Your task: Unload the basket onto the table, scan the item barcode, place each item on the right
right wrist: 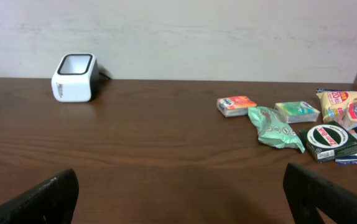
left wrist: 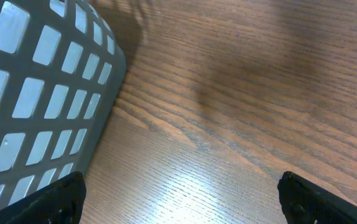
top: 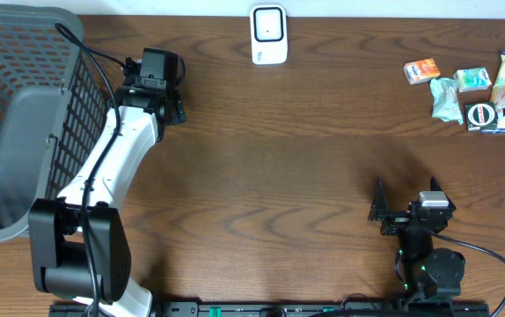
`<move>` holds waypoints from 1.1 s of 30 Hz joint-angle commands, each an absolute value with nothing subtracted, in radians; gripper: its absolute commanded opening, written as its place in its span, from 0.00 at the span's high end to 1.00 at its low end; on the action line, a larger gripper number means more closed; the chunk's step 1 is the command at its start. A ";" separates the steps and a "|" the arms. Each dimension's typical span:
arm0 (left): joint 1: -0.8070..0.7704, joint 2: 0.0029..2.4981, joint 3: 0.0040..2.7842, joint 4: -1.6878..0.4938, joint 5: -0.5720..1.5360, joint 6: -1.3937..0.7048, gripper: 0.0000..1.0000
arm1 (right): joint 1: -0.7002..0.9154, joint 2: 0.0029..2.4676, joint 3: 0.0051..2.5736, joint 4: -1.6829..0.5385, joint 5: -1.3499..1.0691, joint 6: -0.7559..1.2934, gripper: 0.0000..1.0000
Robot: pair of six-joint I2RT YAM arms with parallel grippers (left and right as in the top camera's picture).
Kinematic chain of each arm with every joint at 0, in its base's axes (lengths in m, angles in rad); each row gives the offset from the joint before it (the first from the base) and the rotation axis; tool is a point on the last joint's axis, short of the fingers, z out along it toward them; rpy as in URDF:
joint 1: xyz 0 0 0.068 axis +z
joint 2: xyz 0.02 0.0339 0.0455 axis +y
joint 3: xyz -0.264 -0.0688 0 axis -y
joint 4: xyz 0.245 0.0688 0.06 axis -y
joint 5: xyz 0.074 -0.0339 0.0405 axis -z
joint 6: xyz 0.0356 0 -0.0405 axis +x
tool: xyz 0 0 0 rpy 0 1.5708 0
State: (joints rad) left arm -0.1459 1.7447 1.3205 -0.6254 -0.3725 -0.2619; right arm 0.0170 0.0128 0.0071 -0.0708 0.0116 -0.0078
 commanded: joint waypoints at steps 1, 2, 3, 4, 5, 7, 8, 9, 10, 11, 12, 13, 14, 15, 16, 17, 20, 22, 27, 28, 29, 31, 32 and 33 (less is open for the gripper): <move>-0.145 1.740 1.333 -0.628 -0.386 -0.256 0.02 | 0.015 0.006 0.006 -0.075 0.012 0.007 0.01; -0.145 1.740 1.333 -0.628 -0.386 -0.256 0.02 | 0.015 0.006 0.006 -0.075 0.013 0.007 0.01; -0.145 1.740 1.333 -0.628 -0.386 -0.256 0.02 | 0.015 0.006 0.006 -0.075 0.013 0.007 0.01; -0.145 1.740 1.333 -0.628 -0.386 -0.256 0.02 | 0.015 0.006 0.006 -0.075 0.013 0.007 0.01; -0.145 1.740 1.332 -0.628 -0.386 -0.256 0.02 | 0.015 0.006 0.006 -0.075 0.013 0.007 0.01; -0.145 1.740 1.333 -0.628 -0.410 -0.244 0.02 | 0.015 0.006 0.006 -0.075 0.013 0.007 0.01; -0.145 1.740 1.333 -0.628 -0.434 -0.229 0.02 | 0.015 0.006 0.006 -0.075 0.013 0.007 0.01; -0.145 1.740 1.333 -0.628 -0.439 -0.229 0.02 | 0.015 0.006 0.006 -0.075 0.013 0.007 0.01; -0.145 1.740 1.333 -0.628 -0.438 -0.229 0.02 | 0.015 0.006 0.006 -0.075 0.013 0.007 0.01; -0.145 1.740 1.333 -0.628 -0.438 -0.230 0.02 | 0.015 0.006 0.006 -0.075 0.012 0.007 0.01; -0.145 1.740 1.333 -0.628 -0.438 -0.229 0.02 | 0.015 0.006 0.006 -0.075 0.012 0.007 0.01; -0.145 1.740 1.333 -0.628 -0.438 -0.229 0.02 | 0.015 0.006 0.006 -0.075 0.013 0.007 0.01; -0.145 1.740 1.333 -0.628 -0.438 -0.230 0.02 | 0.015 0.006 0.006 -0.075 0.012 0.007 0.01; -0.145 1.740 1.333 -0.628 -0.438 -0.229 0.02 | 0.015 0.006 0.006 -0.075 0.012 0.007 0.01; -0.145 1.740 1.333 -0.628 -0.439 -0.229 0.02 | 0.015 0.006 0.006 -0.075 0.012 0.007 0.01; -0.145 1.740 1.333 -0.634 -0.437 -0.230 0.02 | 0.015 0.006 0.006 -0.075 0.012 0.007 0.01; -0.150 1.739 1.333 -0.732 -0.287 -0.230 0.02 | 0.015 0.006 0.006 -0.075 0.013 0.007 0.01; -0.150 1.739 1.333 -0.793 -0.204 -0.230 0.02 | 0.015 0.006 0.006 -0.075 0.012 0.007 0.01; -0.150 1.739 1.333 -0.892 -0.102 -0.231 0.02 | 0.015 0.006 0.006 -0.075 0.012 0.007 0.01; -0.150 1.739 1.333 -0.902 -0.097 -0.230 0.02 | 0.015 0.006 0.006 -0.075 0.013 0.007 0.01; -0.150 1.739 1.333 -0.912 -0.097 -0.230 0.02 | 0.015 0.006 0.006 -0.075 0.013 0.007 0.01; -0.150 1.739 1.333 -0.929 -0.097 -0.230 0.02 | 0.015 0.006 0.006 -0.075 0.013 0.007 0.01; -0.150 1.739 1.333 -0.934 -0.097 -0.229 0.02 | 0.015 0.006 0.006 -0.075 0.013 0.007 0.01; -0.150 1.739 1.333 -0.938 -0.097 -0.229 0.02 | 0.015 0.006 0.006 -0.075 0.012 0.007 0.01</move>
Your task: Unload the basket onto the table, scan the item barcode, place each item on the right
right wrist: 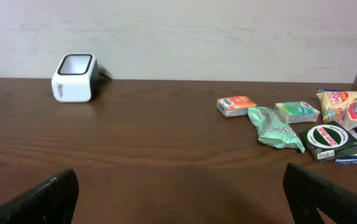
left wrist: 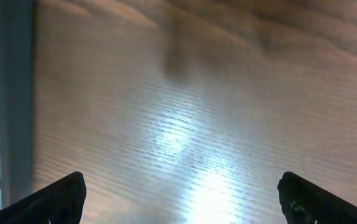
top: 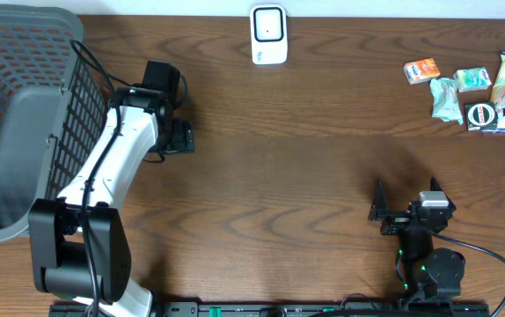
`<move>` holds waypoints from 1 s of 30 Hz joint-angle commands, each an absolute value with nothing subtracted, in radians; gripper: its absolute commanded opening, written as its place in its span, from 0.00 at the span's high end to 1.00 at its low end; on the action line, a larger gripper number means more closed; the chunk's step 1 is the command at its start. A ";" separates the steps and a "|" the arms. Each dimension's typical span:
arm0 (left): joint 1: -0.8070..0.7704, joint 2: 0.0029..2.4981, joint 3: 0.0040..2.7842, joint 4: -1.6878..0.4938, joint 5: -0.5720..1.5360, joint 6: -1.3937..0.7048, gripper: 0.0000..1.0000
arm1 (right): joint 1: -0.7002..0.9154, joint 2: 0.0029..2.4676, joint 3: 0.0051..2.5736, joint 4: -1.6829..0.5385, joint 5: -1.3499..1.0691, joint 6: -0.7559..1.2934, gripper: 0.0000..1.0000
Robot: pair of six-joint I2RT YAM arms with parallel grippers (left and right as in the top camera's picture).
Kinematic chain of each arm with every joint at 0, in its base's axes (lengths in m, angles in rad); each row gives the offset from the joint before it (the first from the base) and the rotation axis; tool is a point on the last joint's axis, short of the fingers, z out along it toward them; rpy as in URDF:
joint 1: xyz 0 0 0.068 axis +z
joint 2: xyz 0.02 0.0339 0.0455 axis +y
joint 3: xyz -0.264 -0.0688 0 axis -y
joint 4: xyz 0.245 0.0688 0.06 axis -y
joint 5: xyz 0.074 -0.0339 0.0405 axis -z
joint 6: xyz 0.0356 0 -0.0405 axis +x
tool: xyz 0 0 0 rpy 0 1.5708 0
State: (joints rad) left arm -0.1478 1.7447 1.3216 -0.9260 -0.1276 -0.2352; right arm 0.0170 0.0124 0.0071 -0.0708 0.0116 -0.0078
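The white barcode scanner (top: 268, 35) stands at the table's far edge and also shows in the right wrist view (right wrist: 74, 77). Several packaged items lie at the far right: an orange packet (top: 421, 70), a green pouch (top: 446, 99), a teal packet (top: 473, 79), a dark box with a round label (top: 481, 114) and a snack bag. My left gripper (top: 179, 136) hangs open over bare wood (left wrist: 181, 202), right of the basket. My right gripper (top: 406, 201) is open near the front edge, facing the items (right wrist: 185, 202). Neither holds anything.
A large grey mesh basket (top: 24, 114) fills the left end of the table; its wall shows at the left edge of the left wrist view (left wrist: 4, 93). The left arm lies along the basket's right side.
My left gripper has moved away from the basket wall, toward the front and right, and its view is blurred. The right arm and all items are where they were.
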 commanded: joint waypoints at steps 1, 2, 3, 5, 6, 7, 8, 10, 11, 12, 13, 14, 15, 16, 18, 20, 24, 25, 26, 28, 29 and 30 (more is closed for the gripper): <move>-0.150 1.739 1.333 -0.939 -0.097 -0.230 0.02 | 0.015 0.006 0.006 -0.075 0.013 0.007 0.01; -0.150 1.739 1.333 -0.938 -0.097 -0.230 0.02 | 0.015 0.006 0.006 -0.075 0.013 0.007 0.01; -0.150 1.739 1.333 -0.938 -0.096 -0.230 0.02 | 0.015 0.006 0.006 -0.075 0.013 0.007 0.01; -0.150 1.739 1.333 -0.938 -0.085 -0.230 0.02 | 0.015 0.006 0.006 -0.075 0.013 0.007 0.01; -0.150 1.739 1.332 -0.938 -0.078 -0.230 0.02 | 0.015 0.006 0.006 -0.075 0.013 0.007 0.01; -0.150 1.739 1.333 -0.938 -0.068 -0.230 0.02 | 0.015 0.006 0.006 -0.075 0.012 0.007 0.01; -0.150 1.739 1.333 -0.938 -0.059 -0.230 0.02 | 0.015 0.006 0.006 -0.075 0.012 0.007 0.01; -0.150 1.739 1.333 -0.938 -0.051 -0.231 0.02 | 0.015 0.006 0.006 -0.075 0.012 0.007 0.01; -0.150 1.739 1.332 -0.938 -0.051 -0.231 0.02 | 0.015 0.006 0.006 -0.075 0.012 0.007 0.01; -0.150 1.743 1.332 -0.937 -0.048 -0.230 0.02 | 0.015 0.006 0.006 -0.075 0.013 0.007 0.01; -0.150 1.743 1.331 -0.937 -0.048 -0.231 0.02 | 0.015 0.006 0.006 -0.075 0.013 0.007 0.01; -0.150 1.742 1.331 -0.937 -0.048 -0.230 0.02 | 0.015 0.006 0.006 -0.075 0.013 0.007 0.01; -0.150 1.736 1.330 -0.937 -0.046 -0.231 0.02 | 0.015 0.006 0.006 -0.075 0.013 0.007 0.01; -0.152 1.726 1.330 -0.934 -0.035 -0.231 0.02 | 0.015 0.006 0.006 -0.075 0.013 0.007 0.01; -0.160 1.689 1.319 -0.914 -0.025 -0.239 0.02 | 0.015 0.006 0.006 -0.075 0.013 0.007 0.01; -0.173 1.632 1.290 -0.870 -0.026 -0.237 0.02 | 0.015 0.006 0.006 -0.075 0.013 0.007 0.01; -0.183 1.483 1.175 -0.713 -0.026 -0.233 0.02 | 0.015 0.006 0.006 -0.075 0.013 0.007 0.01; -0.183 1.449 1.141 -0.678 -0.026 -0.232 0.02 | 0.015 0.006 0.006 -0.075 0.013 0.007 0.01; -0.183 1.404 1.095 -0.636 -0.026 -0.221 0.02 | 0.015 0.006 0.006 -0.075 0.012 0.007 0.01; -0.183 1.319 1.003 -0.569 -0.026 -0.193 0.02 | 0.015 0.006 0.006 -0.075 0.012 0.007 0.01; -0.183 1.278 0.958 -0.542 -0.026 -0.181 0.02 | 0.015 0.006 0.006 -0.075 0.012 0.007 0.01; -0.183 1.228 0.903 -0.515 -0.026 -0.171 0.02 | 0.015 0.006 0.006 -0.075 0.013 0.007 0.01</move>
